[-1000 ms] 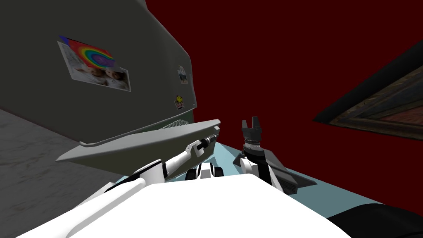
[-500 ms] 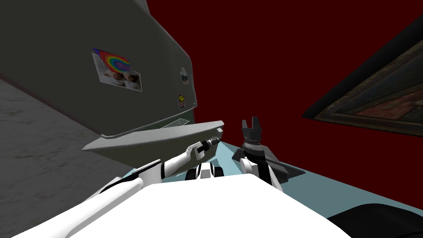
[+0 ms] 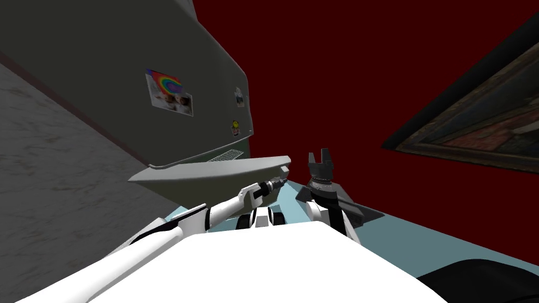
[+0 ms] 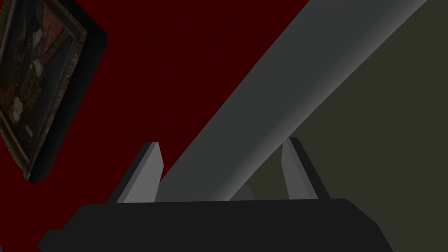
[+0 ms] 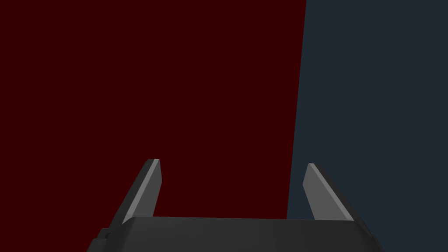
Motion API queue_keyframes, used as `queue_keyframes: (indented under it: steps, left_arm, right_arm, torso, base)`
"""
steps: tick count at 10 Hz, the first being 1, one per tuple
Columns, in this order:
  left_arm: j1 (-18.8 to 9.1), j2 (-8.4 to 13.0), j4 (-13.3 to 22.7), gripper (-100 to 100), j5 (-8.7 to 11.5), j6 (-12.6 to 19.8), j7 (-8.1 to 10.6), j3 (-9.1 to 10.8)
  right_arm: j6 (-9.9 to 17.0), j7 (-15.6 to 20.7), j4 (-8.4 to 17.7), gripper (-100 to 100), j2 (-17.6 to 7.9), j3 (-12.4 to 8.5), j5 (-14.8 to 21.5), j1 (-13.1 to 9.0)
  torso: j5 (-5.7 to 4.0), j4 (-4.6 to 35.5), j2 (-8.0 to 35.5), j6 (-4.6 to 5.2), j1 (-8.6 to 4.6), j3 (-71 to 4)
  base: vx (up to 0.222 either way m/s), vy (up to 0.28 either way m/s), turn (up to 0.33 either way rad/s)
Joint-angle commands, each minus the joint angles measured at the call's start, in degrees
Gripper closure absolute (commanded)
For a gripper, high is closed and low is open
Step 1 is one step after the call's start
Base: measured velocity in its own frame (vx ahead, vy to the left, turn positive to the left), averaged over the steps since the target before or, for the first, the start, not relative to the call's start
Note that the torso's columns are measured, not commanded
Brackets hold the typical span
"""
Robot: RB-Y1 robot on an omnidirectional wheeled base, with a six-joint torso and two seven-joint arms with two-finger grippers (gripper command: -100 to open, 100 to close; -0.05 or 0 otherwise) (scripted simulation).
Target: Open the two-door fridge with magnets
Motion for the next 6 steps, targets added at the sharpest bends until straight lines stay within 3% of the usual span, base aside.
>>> queue_keyframes:
  steps: [1, 2, 3, 6]
  left_arm:
    - [-0.36, -0.21, -1.28, 100, 0.62, -1.52, 0.40, -3.51]
    - [-0.46, 0.13, -2.80, 100, 0.95, -1.57, 0.36, -4.92]
    - [-2.63, 1.65, -3.22, -100, 1.98, 0.50, 1.27, -3.39]
    - [-6.64, 3.21, -5.00, -100, 4.32, 2.72, 3.26, -3.56]
  right_arm:
    - [0.00, 0.00, 0.00, 0, 0.00, 0.00, 0.00, 0.00]
    - [0.00, 0.00, 0.00, 0, 0.00, 0.00, 0.00, 0.00]
    - [0.00, 0.00, 0.00, 0, 0.00, 0.00, 0.00, 0.00]
    - [0.00, 0.00, 0.00, 0, 0.01, 0.00, 0.00, 0.01]
  torso:
    - [0.00, -0.01, -0.02, -0.09, 0.20, -0.02]
    - [-0.02, -0.01, 0.06, -0.21, 0.21, 0.00]
    - [0.04, 0.02, 0.07, -0.21, 0.40, 0.01]
    - [0.01, -0.03, -0.89, -0.64, 0.42, -0.50]
  base:
    - [-0.112, 0.040, -0.027]
    - [-0.096, 0.077, 0.008]
    - [-0.076, 0.046, -0.019]
    - [-0.043, -0.006, 0.010]
